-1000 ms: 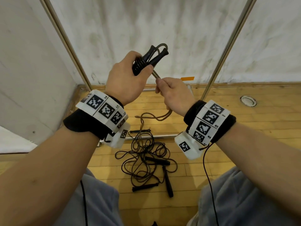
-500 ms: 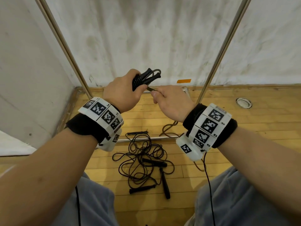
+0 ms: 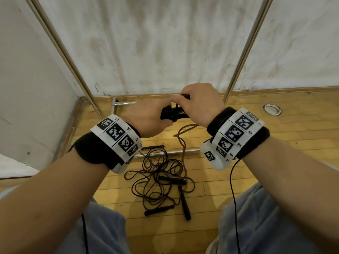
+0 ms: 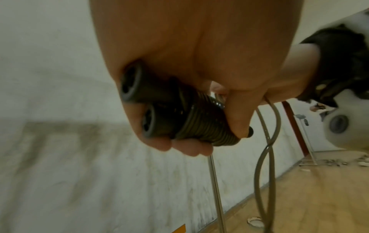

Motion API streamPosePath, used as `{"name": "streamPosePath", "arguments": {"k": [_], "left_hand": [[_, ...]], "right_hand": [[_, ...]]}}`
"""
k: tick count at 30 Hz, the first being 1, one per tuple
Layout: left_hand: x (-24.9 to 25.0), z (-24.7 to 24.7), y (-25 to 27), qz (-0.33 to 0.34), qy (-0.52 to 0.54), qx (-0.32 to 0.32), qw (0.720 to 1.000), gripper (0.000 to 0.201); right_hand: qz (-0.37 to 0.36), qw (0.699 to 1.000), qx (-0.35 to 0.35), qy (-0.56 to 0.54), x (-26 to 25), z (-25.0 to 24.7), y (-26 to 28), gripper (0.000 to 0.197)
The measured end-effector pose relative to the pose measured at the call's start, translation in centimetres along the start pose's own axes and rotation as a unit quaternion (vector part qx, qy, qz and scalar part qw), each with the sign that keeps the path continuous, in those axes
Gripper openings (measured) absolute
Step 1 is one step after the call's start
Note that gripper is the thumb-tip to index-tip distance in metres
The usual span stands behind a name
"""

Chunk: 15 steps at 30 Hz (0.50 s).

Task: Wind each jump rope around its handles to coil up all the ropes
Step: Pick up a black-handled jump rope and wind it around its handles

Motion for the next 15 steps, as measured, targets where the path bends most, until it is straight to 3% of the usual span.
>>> {"name": "streamPosePath", "arguments": {"k": [3,6,11,15], "left_hand": [[1.1,-0.1,0.5,0.031,-0.013,0.029,0.999,0.034],[1.7,-0.6,1.0,0.047,0.023,0.051,0.997,0.055],[2.4,-1.5,1.7,0.087,0.061,0.090,0.990,0.031],[2.3,-2.3,2.4,0.078,0.125,0.084,0.985,0.033]], "right_hand": [[0.025,0.999,0.008,-0.029,0.9,-0.3,0.0,0.050],[0.047,0.996,0.019,-0.070,1.5,-0.5,-0.2,0.053],[0.095,0.975,0.003,-0.198,2.9,0.2,0.1,0.046],[0.122,0.941,-0.049,-0.310,3.2,1.3,0.4,0.043]]}}
Point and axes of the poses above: each hand's wrist, its own y-axis away from the middle knuckle, its own z-axis out of the palm, x = y × z, the point moved 9 cm from there along -y, towards the middle knuckle, and after that the axes turned 14 degrees about -z, right-handed, at the moved point
